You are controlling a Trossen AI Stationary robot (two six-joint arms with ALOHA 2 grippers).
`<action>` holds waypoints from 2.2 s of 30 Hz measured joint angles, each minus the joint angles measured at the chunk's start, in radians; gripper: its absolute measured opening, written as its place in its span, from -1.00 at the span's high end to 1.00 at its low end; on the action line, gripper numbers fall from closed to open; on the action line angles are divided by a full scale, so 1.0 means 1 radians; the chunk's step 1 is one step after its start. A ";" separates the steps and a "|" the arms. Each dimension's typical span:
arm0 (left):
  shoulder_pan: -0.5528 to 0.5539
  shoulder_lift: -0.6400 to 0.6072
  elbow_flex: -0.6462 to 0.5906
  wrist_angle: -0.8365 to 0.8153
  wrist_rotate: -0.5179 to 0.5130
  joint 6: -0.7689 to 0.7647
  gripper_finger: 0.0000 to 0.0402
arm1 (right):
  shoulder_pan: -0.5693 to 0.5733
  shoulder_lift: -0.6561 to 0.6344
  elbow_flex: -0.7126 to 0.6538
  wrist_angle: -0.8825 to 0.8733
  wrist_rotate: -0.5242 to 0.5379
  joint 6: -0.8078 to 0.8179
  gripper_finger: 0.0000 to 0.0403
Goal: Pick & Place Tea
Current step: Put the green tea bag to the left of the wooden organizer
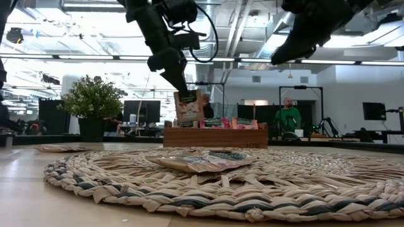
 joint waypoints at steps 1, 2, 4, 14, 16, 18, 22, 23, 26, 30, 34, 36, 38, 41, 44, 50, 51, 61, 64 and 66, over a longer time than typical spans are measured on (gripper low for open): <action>0.003 0.003 0.000 0.011 0.004 0.000 1.00 | -0.010 -0.018 0.000 -0.003 0.000 -0.010 0.54; 0.005 0.005 0.000 0.019 0.011 0.000 1.00 | -0.020 -0.037 0.000 -0.016 0.000 -0.019 0.54; 0.012 0.006 0.000 0.021 0.022 0.000 1.00 | -0.040 -0.072 -0.002 -0.042 0.001 -0.035 0.54; 0.043 0.006 0.000 0.029 0.050 0.000 1.00 | -0.162 -0.365 -0.205 0.150 -0.075 -0.073 0.54; 0.051 0.006 0.000 0.028 0.054 0.000 1.00 | -0.193 -0.418 -0.233 0.193 -0.113 -0.096 0.54; 0.061 0.006 0.000 0.029 0.059 0.000 1.00 | -0.230 -0.459 -0.254 0.220 -0.159 -0.115 0.54; 0.074 0.006 0.000 0.029 0.066 0.000 1.00 | -0.312 -0.501 -0.308 0.257 -0.285 -0.119 0.54; 0.077 0.006 0.000 0.029 0.067 0.000 1.00 | -0.331 -0.503 -0.318 0.257 -0.312 -0.119 0.54; 0.090 0.006 0.000 0.029 0.081 0.000 1.00 | -0.371 -0.503 -0.342 0.254 -0.355 -0.110 0.54; 0.103 0.006 0.000 0.028 0.083 0.000 1.00 | -0.403 -0.502 -0.352 0.236 -0.356 -0.011 0.54; 0.109 0.006 0.000 0.028 0.086 0.000 1.00 | -0.432 -0.502 -0.352 0.197 -0.339 0.048 0.54; 0.109 0.006 0.000 0.028 0.094 0.000 1.00 | -0.444 -0.502 -0.352 0.197 -0.336 0.078 0.54; 0.109 0.006 0.000 0.028 0.094 0.000 1.00 | -0.458 -0.502 -0.352 0.198 -0.336 0.087 0.54; 0.109 0.006 0.000 0.028 0.094 0.000 1.00 | -0.469 -0.502 -0.352 0.199 -0.340 0.098 0.54; 0.109 0.006 0.000 0.027 0.102 0.000 1.00 | -0.475 -0.502 -0.352 0.206 -0.453 -0.022 0.54; 0.111 0.009 0.000 0.019 0.115 0.003 1.00 | -0.498 -0.502 -0.352 0.276 -0.666 -0.143 0.54; 0.113 0.013 0.000 0.017 0.115 0.004 1.00 | -0.504 -0.501 -0.352 0.278 -0.670 -0.144 0.54; 0.116 0.039 0.000 -0.011 0.059 0.063 1.00 | -0.520 -0.491 -0.352 0.305 -0.707 -0.146 0.54; 0.116 0.040 0.011 -0.023 0.060 0.072 1.00 | -0.520 -0.472 -0.352 0.314 -0.707 -0.146 0.54; 0.116 0.040 0.031 -0.019 0.060 0.082 1.00 | -0.520 -0.454 -0.352 0.339 -0.708 -0.145 0.54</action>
